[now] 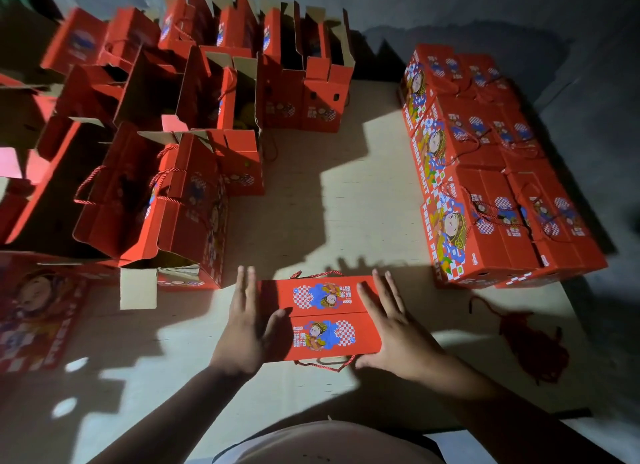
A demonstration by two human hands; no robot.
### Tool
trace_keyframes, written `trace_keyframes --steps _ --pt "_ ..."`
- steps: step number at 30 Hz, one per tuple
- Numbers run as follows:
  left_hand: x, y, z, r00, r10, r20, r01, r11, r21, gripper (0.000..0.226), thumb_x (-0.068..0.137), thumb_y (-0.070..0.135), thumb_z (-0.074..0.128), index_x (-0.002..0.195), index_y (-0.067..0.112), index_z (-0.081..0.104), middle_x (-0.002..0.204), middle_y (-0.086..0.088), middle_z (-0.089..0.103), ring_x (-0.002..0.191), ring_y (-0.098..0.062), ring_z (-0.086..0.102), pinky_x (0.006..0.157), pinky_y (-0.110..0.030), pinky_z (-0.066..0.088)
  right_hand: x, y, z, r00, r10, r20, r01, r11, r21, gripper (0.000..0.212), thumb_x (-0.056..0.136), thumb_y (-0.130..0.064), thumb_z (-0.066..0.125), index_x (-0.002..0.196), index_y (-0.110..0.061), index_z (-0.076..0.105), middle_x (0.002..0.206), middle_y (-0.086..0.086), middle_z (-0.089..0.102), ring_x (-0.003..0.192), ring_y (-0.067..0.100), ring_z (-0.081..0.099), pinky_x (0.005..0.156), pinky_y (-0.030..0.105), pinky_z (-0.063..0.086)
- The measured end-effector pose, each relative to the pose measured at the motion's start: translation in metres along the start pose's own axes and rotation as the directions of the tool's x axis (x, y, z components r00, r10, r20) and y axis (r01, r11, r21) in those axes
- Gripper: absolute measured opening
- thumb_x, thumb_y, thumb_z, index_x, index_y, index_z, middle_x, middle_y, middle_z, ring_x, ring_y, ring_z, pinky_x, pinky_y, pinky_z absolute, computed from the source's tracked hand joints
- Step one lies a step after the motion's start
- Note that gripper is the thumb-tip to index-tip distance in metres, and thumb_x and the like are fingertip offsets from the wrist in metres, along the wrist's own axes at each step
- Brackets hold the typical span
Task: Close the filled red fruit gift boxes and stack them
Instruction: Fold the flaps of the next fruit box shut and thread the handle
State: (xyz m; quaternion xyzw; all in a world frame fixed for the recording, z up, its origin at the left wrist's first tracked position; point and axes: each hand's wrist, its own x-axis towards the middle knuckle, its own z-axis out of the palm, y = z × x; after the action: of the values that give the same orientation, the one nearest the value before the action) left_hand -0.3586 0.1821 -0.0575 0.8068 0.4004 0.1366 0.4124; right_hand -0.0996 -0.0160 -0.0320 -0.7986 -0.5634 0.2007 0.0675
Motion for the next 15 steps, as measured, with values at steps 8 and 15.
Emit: trace_keyframes --steps 8,15 --pt "-0.025 0.009 0.001 0.981 -0.136 0.137 0.192 0.738 -0.647 0.06 0.099 0.055 0.063 0.15 0.06 0.031 0.141 0.019 0.062 0.127 -0.004 0.062 0.086 -0.018 0.058 -0.015 -0.008 0.025 0.988 0.095 -0.119 -0.096 0.995 -0.001 0.139 0.07 -0.067 0.084 0.167 -0.029 -0.007 0.174 0.002 -0.021 0.162 0.031 -0.002 0.12 0.056 0.038" --pt "-0.024 0.015 -0.003 0.979 -0.116 0.165 0.198 0.713 -0.672 0.046 0.108 0.034 0.055 0.144 0.059 0.039 0.138 0.015 0.064 0.126 -0.011 0.065 0.083 -0.027 0.062 -0.002 -0.076 0.034 0.981 -0.022 -0.193 -0.017 0.981 -0.195 0.106 0.088 -0.091 0.037 0.167 -0.024 0.019 0.175 0.012 0.011 0.161 0.039 0.004 0.125 0.068 0.009"
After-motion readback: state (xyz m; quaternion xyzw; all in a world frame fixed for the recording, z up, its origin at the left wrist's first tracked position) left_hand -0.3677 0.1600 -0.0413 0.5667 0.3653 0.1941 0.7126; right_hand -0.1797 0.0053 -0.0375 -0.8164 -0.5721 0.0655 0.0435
